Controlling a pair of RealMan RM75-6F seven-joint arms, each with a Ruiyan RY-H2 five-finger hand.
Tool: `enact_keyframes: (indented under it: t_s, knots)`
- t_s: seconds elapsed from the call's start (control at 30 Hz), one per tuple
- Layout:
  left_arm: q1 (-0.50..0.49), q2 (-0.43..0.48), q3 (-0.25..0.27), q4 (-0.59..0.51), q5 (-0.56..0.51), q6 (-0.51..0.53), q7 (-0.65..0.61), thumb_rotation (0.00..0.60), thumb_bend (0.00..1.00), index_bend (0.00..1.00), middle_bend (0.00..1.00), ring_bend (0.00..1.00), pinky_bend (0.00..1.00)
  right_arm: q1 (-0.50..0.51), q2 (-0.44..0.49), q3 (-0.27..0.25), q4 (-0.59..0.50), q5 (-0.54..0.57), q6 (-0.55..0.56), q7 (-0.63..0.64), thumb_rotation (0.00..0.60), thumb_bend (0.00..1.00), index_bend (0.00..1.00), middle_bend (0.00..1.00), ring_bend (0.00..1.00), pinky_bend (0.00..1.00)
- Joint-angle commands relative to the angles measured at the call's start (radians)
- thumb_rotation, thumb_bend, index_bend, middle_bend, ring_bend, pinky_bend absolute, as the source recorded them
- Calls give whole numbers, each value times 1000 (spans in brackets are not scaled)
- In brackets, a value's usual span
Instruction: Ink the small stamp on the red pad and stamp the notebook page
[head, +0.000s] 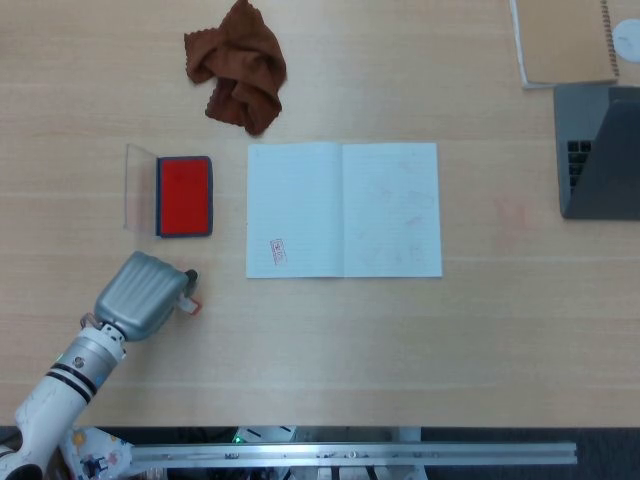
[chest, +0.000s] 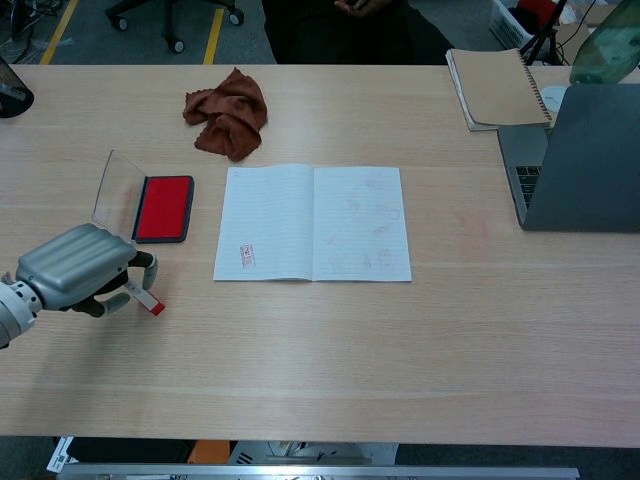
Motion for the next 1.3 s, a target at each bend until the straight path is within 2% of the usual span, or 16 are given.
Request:
enact_keyframes:
  t_s: [0.03, 0.53, 1.3]
  knots:
    - [0, 0, 2, -2, 0, 3, 2, 600, 350, 470, 952, 1000, 1000, 1, 1, 0, -1, 0, -2, -1, 600, 352, 514, 465, 278, 347]
    - [7, -1, 17, -8, 6, 19, 19, 600, 351, 455, 952, 1000, 1000, 0, 8, -3, -7, -1, -6, 2, 600, 352, 514, 465, 278, 347]
    - [9, -15, 22, 18, 14, 28, 4, 600, 359, 519, 961, 1000, 1000, -3, 12, -5, -7, 1, -6, 10, 600, 352, 514, 465, 278, 347]
